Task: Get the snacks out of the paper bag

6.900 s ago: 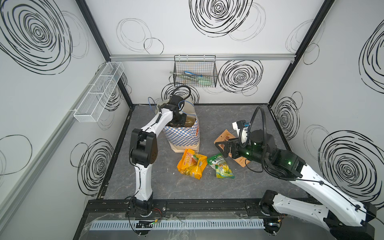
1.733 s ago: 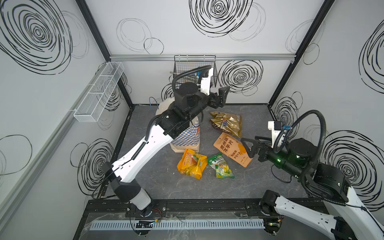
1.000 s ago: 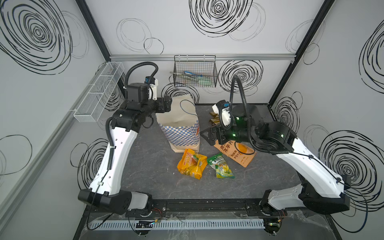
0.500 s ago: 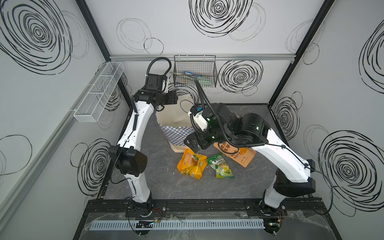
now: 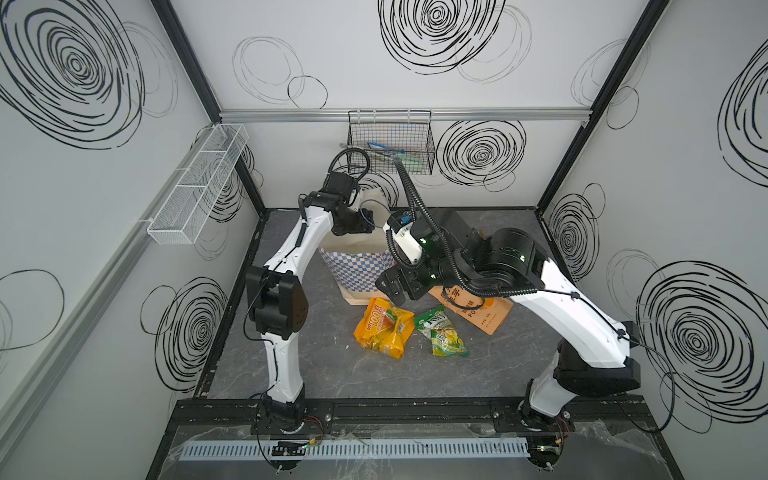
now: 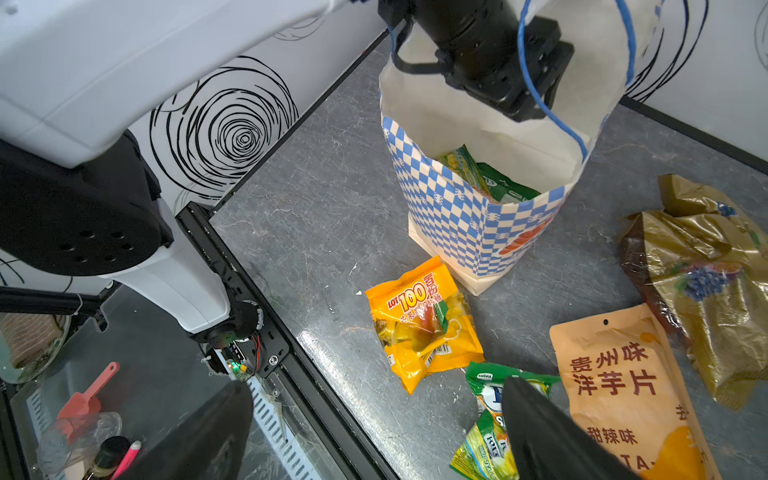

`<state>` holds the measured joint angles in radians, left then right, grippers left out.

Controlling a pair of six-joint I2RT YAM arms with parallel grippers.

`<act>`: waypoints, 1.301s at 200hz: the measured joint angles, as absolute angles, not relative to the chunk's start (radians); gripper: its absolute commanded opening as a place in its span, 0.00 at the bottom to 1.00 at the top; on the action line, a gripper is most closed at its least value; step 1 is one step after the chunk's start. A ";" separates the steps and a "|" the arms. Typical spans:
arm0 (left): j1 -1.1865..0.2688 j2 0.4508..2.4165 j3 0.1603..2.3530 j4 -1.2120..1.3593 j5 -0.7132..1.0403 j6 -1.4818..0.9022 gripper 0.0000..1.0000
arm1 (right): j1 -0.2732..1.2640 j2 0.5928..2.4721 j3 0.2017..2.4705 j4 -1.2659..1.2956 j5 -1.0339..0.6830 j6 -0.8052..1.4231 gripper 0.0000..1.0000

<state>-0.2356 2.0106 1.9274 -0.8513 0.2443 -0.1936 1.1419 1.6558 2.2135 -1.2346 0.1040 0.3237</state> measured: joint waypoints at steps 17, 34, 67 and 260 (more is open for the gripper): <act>-0.251 2.010 1.834 -0.824 0.250 -0.194 0.73 | 1.142 1.632 2.168 -1.223 0.109 0.323 0.97; -0.260 2.010 1.762 -0.805 0.262 -0.193 0.74 | 1.142 1.617 2.143 -1.210 0.111 0.317 0.97; -0.274 2.008 1.695 -0.769 0.273 -0.192 0.76 | 1.142 1.613 2.125 -1.184 0.117 0.312 0.98; -0.320 2.199 1.793 -0.789 0.184 -0.109 0.97 | 1.142 1.519 1.974 -1.094 0.143 0.313 0.97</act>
<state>-0.3202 2.1986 1.7927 -0.7887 0.1837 -0.1085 1.1419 1.5192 1.9743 -1.0943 0.1429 0.3134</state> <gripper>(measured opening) 0.959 0.975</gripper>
